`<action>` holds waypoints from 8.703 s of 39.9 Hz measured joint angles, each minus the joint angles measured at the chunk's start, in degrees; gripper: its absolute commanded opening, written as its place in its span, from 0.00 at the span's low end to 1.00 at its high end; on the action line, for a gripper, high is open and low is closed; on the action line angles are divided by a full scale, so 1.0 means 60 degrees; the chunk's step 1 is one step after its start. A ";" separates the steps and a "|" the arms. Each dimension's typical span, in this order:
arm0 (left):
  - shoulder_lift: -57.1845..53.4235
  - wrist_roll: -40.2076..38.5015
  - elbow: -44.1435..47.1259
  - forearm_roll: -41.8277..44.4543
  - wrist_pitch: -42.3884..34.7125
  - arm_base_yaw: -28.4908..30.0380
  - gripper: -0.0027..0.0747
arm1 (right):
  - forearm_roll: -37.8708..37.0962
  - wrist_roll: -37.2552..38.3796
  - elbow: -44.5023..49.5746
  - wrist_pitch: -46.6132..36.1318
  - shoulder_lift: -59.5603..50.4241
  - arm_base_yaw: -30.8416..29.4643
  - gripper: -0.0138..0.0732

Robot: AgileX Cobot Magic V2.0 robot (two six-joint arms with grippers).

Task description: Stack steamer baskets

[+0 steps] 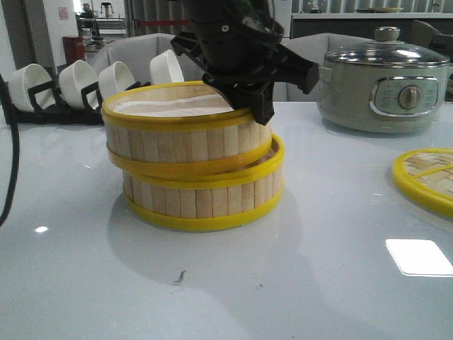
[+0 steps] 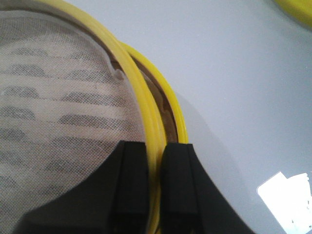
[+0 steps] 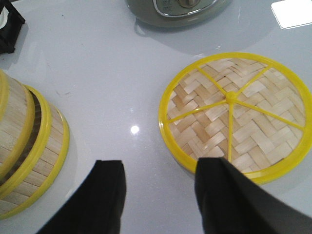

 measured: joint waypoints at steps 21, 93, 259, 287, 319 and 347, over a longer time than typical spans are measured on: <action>0.0036 0.0064 -0.0023 -0.0744 -0.0288 0.0000 0.14 | 0.0000 0.0000 0.0000 0.0000 0.0000 0.0000 0.67; -0.1444 0.0561 -0.1613 -0.0372 0.0549 0.1096 0.14 | 0.0000 0.0000 0.0000 0.0000 0.0000 0.0000 0.67; -1.4164 -0.0790 0.9709 0.0065 -0.1389 0.6121 0.15 | -0.1621 -0.0850 -0.6198 0.3460 0.7954 -0.0691 0.55; -1.4164 -0.0790 0.9709 0.0065 -0.1393 0.6121 0.15 | -0.1621 -0.0850 -0.7085 0.3745 0.9389 -0.1241 0.55; -1.4164 -0.0805 0.9709 0.0065 -0.1393 0.6121 0.15 | -0.1621 -0.0850 -0.7100 0.3107 1.0057 -0.1241 0.52; -1.4164 -0.0805 0.9709 0.0065 -0.1393 0.6121 0.15 | -0.1621 -0.0850 -0.7533 0.3808 1.0019 -0.1038 0.21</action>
